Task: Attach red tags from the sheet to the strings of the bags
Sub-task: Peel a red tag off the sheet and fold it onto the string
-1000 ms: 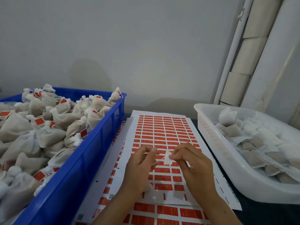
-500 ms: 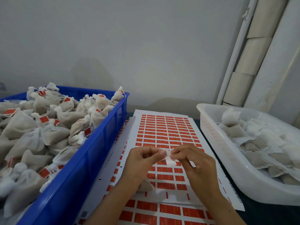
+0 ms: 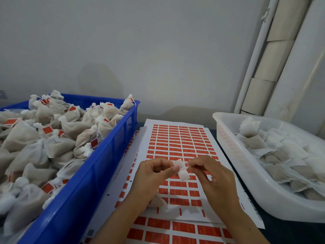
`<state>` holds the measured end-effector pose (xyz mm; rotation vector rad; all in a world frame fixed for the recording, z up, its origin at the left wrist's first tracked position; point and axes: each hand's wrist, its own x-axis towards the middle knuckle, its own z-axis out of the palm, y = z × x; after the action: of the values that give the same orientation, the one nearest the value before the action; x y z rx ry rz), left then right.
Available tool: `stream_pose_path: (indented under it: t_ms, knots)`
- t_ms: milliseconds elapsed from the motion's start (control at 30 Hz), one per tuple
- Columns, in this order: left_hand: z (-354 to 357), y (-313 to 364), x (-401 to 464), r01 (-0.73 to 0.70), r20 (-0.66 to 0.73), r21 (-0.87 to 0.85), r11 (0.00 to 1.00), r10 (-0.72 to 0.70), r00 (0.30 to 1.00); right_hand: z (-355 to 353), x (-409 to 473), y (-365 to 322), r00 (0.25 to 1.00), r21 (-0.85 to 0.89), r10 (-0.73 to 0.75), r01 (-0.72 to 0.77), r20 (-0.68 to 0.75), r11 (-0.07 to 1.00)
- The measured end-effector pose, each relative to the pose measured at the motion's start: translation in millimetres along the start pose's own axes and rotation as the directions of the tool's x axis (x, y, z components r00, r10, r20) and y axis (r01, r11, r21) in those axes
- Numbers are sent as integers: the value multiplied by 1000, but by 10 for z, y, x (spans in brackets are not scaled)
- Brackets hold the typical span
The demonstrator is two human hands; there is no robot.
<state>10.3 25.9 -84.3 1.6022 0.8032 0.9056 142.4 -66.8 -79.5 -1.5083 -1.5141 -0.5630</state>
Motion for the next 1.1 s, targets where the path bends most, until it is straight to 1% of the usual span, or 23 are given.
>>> stream_pose_path:
  t_ms: [67,200,267,400,533,700,833,1100]
  knots:
    - [3,-6,3,0,-5,12,1000,0,1000,-2,5,19,1000,-39,-27,27,0,999]
    - [0,-17,10,-15,2,34,999,15,1000,0,16,46,995,-97,-88,93,51,991]
    - [-5,-21,11,-18,9,35,999,18,1000,1,14,46,993,-101,-85,93,82,990]
    - [7,-40,20,-32,16,38,999,32,999,-17,21,44,995,8,-13,12,95,1000]
    - [14,-73,36,-69,26,98,993,67,997,-1,14,41,989,19,38,-42,145,999]
    - [7,-100,49,-83,30,111,990,81,996,-2,31,32,975,51,65,-77,215,996]
    - [7,-96,43,-119,58,122,985,113,992,23,10,30,941,172,187,-241,282,955]
    - [19,-84,17,-157,43,108,982,153,987,51,14,2,885,288,308,-414,349,863]
